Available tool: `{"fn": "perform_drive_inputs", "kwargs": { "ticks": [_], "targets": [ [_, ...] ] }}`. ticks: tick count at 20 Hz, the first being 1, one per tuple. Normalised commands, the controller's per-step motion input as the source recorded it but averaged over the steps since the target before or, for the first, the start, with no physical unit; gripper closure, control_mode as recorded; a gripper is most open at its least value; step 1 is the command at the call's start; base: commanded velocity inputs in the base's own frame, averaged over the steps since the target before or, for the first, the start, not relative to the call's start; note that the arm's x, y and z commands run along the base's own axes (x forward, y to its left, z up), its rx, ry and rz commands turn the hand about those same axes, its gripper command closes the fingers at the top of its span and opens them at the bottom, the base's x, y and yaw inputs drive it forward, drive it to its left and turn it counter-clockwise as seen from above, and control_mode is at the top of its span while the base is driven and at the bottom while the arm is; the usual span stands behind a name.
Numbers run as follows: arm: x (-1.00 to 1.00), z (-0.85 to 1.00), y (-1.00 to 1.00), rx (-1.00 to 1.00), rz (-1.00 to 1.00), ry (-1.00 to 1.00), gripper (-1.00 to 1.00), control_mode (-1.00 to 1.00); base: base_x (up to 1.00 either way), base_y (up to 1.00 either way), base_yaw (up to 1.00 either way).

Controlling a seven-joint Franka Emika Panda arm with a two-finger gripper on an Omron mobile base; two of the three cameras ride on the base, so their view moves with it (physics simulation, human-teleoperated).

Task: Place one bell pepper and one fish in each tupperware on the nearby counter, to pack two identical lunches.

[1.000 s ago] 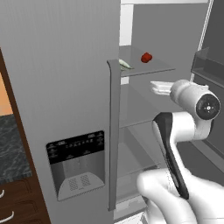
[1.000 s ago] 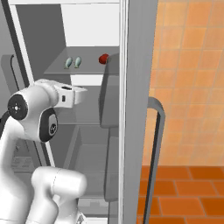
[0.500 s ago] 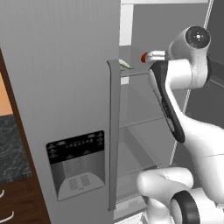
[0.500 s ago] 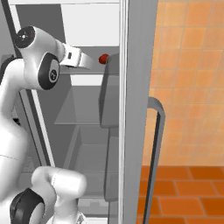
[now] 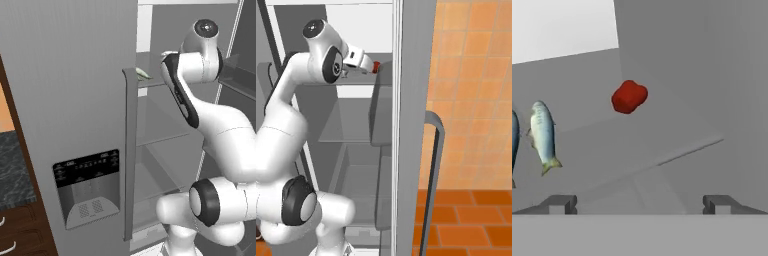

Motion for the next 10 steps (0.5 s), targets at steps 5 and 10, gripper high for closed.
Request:
{"fn": "perform_drive_inputs", "kwargs": {
  "ticks": [5,10],
  "targets": [
    [0.98,-0.02,-0.03,0.07,-0.02,0.00,-1.00,-1.00,0.00,0.00,0.00],
    [0.88,-0.21,-0.13,0.00,-0.01,0.00,-1.00,-1.00,0.00,0.00,0.00]
  ]
}}
